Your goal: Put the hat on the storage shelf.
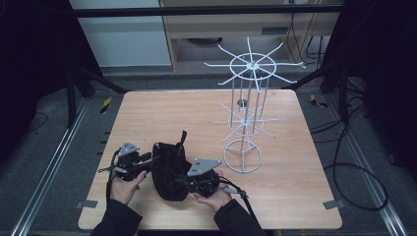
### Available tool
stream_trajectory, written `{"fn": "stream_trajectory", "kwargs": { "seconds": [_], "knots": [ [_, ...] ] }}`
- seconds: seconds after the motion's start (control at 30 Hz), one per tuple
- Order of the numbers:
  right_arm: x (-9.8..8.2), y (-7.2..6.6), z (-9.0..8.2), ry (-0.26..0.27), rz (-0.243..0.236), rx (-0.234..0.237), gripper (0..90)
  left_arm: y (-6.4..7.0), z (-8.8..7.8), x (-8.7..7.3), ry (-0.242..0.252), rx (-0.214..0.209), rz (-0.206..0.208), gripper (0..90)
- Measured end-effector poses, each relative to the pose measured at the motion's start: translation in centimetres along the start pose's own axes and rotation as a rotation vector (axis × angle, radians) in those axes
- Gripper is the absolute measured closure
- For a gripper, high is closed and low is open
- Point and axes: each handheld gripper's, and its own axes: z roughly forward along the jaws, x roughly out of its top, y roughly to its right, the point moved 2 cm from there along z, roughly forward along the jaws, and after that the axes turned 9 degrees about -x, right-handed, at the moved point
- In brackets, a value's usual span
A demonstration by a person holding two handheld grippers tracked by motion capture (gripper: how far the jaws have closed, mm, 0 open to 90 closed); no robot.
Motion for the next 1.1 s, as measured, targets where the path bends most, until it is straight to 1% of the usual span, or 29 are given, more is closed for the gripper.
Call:
{"fn": "stream_trajectory", "kwargs": {
  "seconds": [0.07, 0.13, 0.27, 0.3, 0.33, 0.37, 0.4, 0.43, 0.57, 0.67, 0.8, 0.87, 0.97, 1.03, 1.07, 1.1],
  "knots": [
    [0.0, 0.3, -0.2, -0.002, 0.001, -0.012, 85.5, 0.2, -0.7, 0.4, 0.019, 0.002, 0.007, 52.8],
    [-0.1, 0.4, -0.2, -0.001, 0.003, -0.017, 85.5, 0.8, -1.4, 0.9, 0.041, -0.006, 0.021, 51.4],
    [-0.2, 0.3, 0.0, -0.009, -0.007, -0.026, 85.5, 2.2, -2.4, 1.6, 0.058, -0.025, 0.046, 48.7],
    [-0.2, 0.3, 0.0, -0.009, -0.007, -0.026, 85.5, 2.2, -2.4, 1.6, 0.058, -0.025, 0.046, 48.3],
    [-0.2, 0.3, 0.0, -0.013, -0.007, -0.028, 85.5, 2.9, -2.7, 1.8, 0.067, -0.035, 0.056, 47.9],
    [-0.2, 0.3, 0.0, -0.015, -0.007, -0.03, 85.5, 3.3, -2.8, 2.0, 0.069, -0.043, 0.063, 47.4],
    [-0.2, 0.3, 0.0, -0.014, -0.008, -0.031, 85.5, 3.3, -2.8, 2.0, 0.069, -0.043, 0.063, 47.1],
    [-0.2, 0.3, 0.1, -0.015, -0.007, -0.032, 85.5, 4.0, -2.8, 2.2, 0.072, -0.052, 0.074, 46.7],
    [-0.2, 0.2, 0.1, -0.018, -0.011, -0.036, 85.4, 5.2, -2.5, 2.6, 0.064, -0.069, 0.096, 45.0],
    [-0.2, 0.1, 0.2, -0.016, -0.015, -0.035, 85.4, 5.9, -2.0, 2.8, 0.056, -0.078, 0.105, 44.0],
    [-0.2, 0.0, 0.3, -0.018, -0.02, -0.033, 85.4, 6.7, -0.9, 3.1, 0.028, -0.082, 0.123, 43.5],
    [-0.3, -0.1, 0.3, -0.02, -0.025, -0.032, 85.4, 6.9, -0.3, 3.1, 0.008, -0.074, 0.13, 44.0],
    [-0.3, -0.2, 0.3, -0.019, -0.028, -0.03, 85.3, 6.8, 0.6, 3.0, -0.017, -0.054, 0.117, 47.9],
    [-0.3, -0.2, 0.3, -0.02, -0.029, -0.029, 85.3, 6.6, 1.0, 2.8, -0.034, -0.039, 0.103, 53.6],
    [-0.4, -0.3, 0.3, -0.019, -0.032, -0.028, 85.3, 6.5, 1.1, 2.7, -0.036, -0.041, 0.091, 58.3],
    [-0.4, -0.3, 0.3, -0.02, -0.032, -0.027, 85.2, 6.4, 1.1, 2.6, -0.037, -0.057, 0.076, 60.4]
  ]
}}
